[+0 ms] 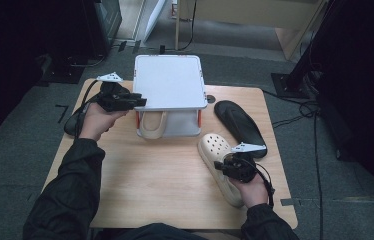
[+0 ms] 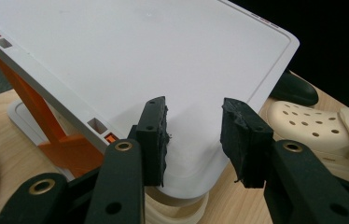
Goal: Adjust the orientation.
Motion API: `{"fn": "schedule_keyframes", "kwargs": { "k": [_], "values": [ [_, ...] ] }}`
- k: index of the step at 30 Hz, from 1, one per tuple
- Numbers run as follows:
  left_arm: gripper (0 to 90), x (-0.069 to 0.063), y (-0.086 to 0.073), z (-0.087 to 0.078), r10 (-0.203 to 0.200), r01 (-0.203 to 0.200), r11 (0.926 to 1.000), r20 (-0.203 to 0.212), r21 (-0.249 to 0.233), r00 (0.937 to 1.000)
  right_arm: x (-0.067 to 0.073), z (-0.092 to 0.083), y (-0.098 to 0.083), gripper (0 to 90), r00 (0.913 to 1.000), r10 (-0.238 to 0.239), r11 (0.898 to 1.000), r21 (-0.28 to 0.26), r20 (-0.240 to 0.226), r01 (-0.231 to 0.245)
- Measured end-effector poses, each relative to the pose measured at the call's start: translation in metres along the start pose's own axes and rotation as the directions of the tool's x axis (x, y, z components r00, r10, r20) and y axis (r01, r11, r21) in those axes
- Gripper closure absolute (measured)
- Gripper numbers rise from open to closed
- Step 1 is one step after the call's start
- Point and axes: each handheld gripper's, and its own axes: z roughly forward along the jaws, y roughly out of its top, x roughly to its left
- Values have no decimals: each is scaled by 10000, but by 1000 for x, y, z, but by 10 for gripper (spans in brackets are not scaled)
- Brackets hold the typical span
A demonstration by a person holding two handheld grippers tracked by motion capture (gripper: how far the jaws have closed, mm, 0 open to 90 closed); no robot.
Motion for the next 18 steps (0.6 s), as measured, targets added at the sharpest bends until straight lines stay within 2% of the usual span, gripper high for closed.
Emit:
{"fn": "schedule_keyframes", "kwargs": {
  "k": [7, 12, 18],
  "values": [
    [616, -1, 0, 0, 57, -57, 10000, -67, 2, 10000, 1, 0, 3, 779, 9995, 280, 9995, 144, 121, -282],
    [616, -1, 0, 0, 32, -32, 10000, -43, -43, 10000, -1, -2, 8, 781, 9988, 495, 9987, -133, 63, -494],
    [618, 0, -1, 0, 64, -64, 10000, -39, -18, 10000, 6, 0, 18, 781, 9996, 273, 9990, -353, 92, -269]
  ]
}}
